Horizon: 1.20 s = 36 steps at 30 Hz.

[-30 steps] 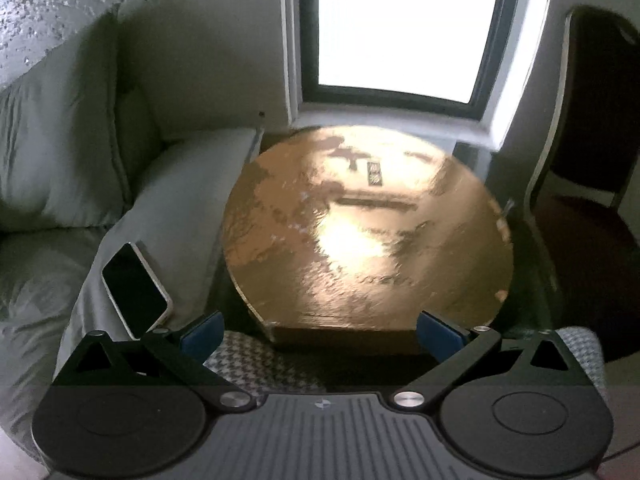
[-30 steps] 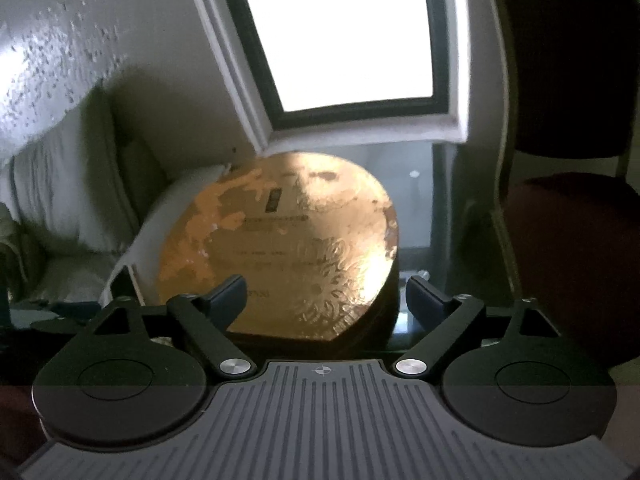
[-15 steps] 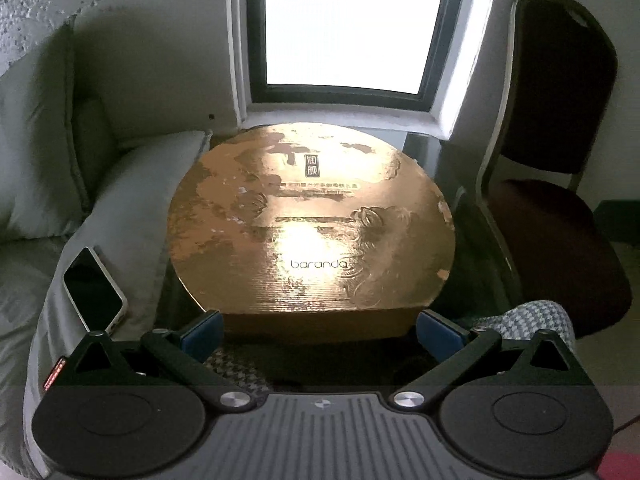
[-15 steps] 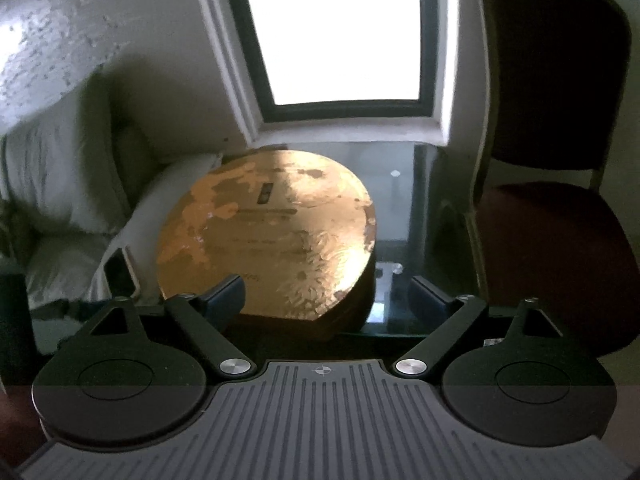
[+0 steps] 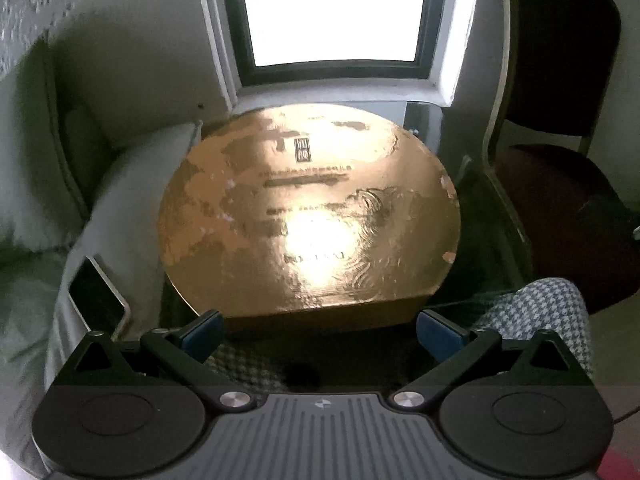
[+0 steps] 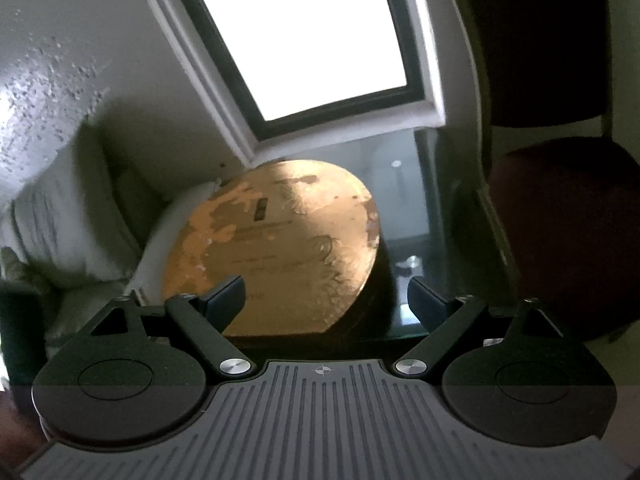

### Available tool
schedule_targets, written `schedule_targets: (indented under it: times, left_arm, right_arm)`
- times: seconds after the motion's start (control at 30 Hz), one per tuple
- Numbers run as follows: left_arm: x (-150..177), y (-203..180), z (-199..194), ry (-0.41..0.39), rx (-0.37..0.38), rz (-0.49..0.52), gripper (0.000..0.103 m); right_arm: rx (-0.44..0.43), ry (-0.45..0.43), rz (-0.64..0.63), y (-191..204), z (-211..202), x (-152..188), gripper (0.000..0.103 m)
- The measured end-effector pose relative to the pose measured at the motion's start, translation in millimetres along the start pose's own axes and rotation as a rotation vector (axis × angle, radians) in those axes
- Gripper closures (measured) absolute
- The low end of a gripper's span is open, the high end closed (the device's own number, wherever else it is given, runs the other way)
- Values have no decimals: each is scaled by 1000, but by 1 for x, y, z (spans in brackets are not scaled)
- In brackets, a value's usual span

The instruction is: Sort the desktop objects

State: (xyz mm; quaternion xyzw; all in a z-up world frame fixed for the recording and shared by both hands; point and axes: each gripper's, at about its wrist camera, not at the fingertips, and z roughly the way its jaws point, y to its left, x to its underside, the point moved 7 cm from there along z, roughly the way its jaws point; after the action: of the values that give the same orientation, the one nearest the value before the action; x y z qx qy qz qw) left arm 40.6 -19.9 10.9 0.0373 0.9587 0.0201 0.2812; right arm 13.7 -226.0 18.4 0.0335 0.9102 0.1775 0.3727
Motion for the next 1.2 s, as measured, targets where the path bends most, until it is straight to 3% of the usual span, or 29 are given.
schedule_targets:
  times: [0.17, 0.4, 1.2]
  left_arm:
    - [2, -5, 2, 19, -15, 31, 1]
    - [1, -5, 2, 13, -30, -1, 1]
    - [-1, -2, 0, 5, -42, -23, 1]
  right_arm:
    - [16, 30, 20, 0, 12, 7, 11]
    - [25, 67, -14, 4, 19, 9, 11]
    - [29, 94, -7, -5, 24, 11, 11]
